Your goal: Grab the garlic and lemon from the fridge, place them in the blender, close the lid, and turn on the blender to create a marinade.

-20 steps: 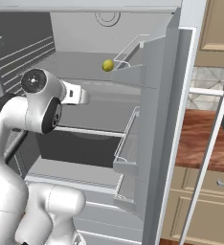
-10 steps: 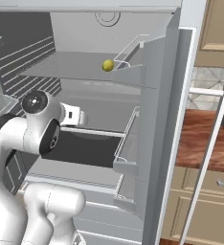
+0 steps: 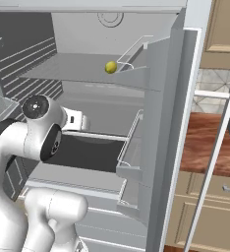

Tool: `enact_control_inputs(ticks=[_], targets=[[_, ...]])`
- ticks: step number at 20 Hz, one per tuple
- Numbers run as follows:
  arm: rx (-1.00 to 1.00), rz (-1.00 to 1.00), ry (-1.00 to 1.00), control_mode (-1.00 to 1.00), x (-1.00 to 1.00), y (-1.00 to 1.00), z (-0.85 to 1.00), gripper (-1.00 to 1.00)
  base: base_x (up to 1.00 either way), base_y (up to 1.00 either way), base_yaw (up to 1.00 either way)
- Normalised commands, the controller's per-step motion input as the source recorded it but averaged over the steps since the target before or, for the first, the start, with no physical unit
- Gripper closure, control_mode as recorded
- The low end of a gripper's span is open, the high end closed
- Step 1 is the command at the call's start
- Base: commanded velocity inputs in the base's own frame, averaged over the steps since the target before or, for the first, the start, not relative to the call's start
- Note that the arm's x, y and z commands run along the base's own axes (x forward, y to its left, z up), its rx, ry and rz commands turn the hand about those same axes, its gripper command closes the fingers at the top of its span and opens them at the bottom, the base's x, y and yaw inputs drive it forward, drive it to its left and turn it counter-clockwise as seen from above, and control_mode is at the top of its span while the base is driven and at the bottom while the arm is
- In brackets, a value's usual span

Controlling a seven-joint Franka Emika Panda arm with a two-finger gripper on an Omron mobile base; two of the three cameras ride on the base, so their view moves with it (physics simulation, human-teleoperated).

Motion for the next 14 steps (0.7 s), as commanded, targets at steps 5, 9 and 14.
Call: enact_control_inputs(ticks=[5,9,14], targets=[[0.0,0.0,0.0,1.0,0.0,0.0,0.0,1.0,-0.35,0.0,-0.02],[0.0,0.0,0.0,1.0,0.0,0.0,0.0,1.0,-0.87,0.0,-0.06],[0.0,0.0,0.0,1.0,0.0,0.0,0.0,1.0,-0.72,0.0,-0.16]])
